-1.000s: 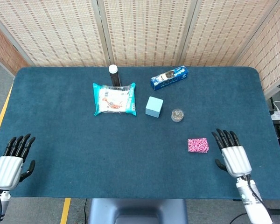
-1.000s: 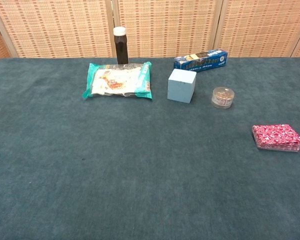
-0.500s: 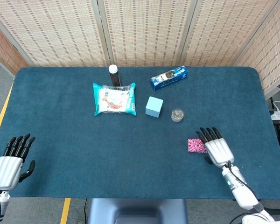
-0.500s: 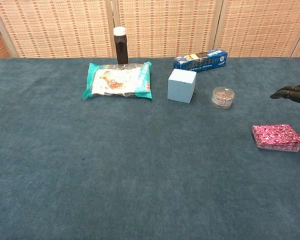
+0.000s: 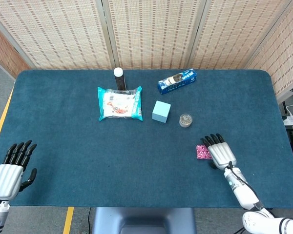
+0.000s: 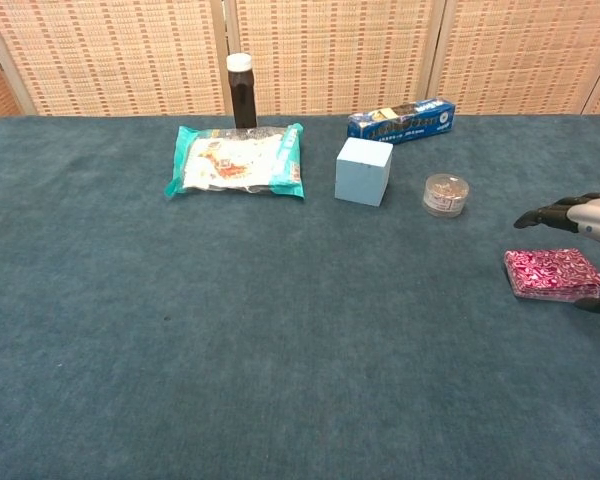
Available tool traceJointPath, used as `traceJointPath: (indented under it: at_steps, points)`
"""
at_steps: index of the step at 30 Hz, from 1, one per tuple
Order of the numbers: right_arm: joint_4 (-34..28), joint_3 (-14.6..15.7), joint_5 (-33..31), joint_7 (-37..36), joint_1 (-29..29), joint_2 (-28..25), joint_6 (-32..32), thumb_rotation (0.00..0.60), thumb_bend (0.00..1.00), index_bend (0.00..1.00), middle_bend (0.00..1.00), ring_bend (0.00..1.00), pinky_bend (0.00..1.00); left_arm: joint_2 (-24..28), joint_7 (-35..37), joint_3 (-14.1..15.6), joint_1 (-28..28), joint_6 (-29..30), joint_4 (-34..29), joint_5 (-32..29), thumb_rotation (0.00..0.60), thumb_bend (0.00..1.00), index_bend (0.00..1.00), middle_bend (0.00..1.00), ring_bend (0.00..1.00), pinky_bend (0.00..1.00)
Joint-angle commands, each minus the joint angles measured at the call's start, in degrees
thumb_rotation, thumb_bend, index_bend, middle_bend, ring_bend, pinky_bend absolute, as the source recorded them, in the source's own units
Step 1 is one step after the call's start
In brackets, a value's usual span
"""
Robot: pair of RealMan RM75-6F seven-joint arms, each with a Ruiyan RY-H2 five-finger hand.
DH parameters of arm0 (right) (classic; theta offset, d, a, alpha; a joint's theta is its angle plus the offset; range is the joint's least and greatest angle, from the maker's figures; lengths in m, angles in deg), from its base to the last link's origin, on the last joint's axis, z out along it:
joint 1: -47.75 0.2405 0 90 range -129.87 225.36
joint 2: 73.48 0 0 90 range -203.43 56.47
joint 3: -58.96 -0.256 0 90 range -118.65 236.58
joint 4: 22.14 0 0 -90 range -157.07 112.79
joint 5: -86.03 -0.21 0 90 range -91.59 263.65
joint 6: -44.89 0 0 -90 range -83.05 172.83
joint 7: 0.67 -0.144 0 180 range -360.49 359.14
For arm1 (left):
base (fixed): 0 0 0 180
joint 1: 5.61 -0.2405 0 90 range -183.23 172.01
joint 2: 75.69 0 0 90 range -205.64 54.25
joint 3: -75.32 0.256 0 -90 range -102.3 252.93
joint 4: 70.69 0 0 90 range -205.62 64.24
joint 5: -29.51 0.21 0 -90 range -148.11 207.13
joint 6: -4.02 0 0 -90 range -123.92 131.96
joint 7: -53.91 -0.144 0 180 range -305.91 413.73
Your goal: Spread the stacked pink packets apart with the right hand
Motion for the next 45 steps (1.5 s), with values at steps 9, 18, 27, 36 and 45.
traceJointPath:
  at_steps: [9, 18, 27, 36, 45]
  points:
    - [1.35, 0.74, -2.84, 1.02, 1.83, 1.03, -0.06, 0.600, 0.18, 0.23, 0.17, 0.00, 0.00, 0.01, -0.19, -0.09, 0.01, -0.13, -0.06, -0.11, 0.600, 0.47, 0.00, 0.00, 0.00, 0.06]
    - [1.15, 1.10, -5.13, 1.52, 2.81, 1.60, 0.73, 0.600, 0.18, 0.23, 0.17, 0.00, 0.00, 0.01, 0.04, -0.08, -0.04, 0.00, 0.13, 0.04, 0.600, 0.47, 0.00, 0.00, 0.00, 0.06]
    - [1.04, 1.52, -7.24, 3.06, 3.53, 2.35, 2.21, 0.600, 0.19, 0.27, 0.20, 0.00, 0.00, -0.04, 0.29, 0.06, -0.02, -0.14, 0.37, 0.21, 0.600, 0.47, 0.00, 0.00, 0.00, 0.06]
    - [1.21, 1.57, -8.40, 3.30, 4.18, 3.18, 3.45, 0.600, 0.19, 0.32, 0.23, 0.03, 0.00, 0.07, 0.34, 0.03, 0.13, -0.46, 0.10, 0.10, 0.600, 0.47, 0.00, 0.00, 0.00, 0.06]
    - [1.81, 1.82, -9.53, 3.90, 4.86, 4.02, 3.85, 0.600, 0.18, 0.36, 0.26, 0.06, 0.00, 0.24, 0.54, 0.10, 0.05, -0.34, 0.10, 0.20, 0.600, 0.47, 0.00, 0.00, 0.00, 0.06]
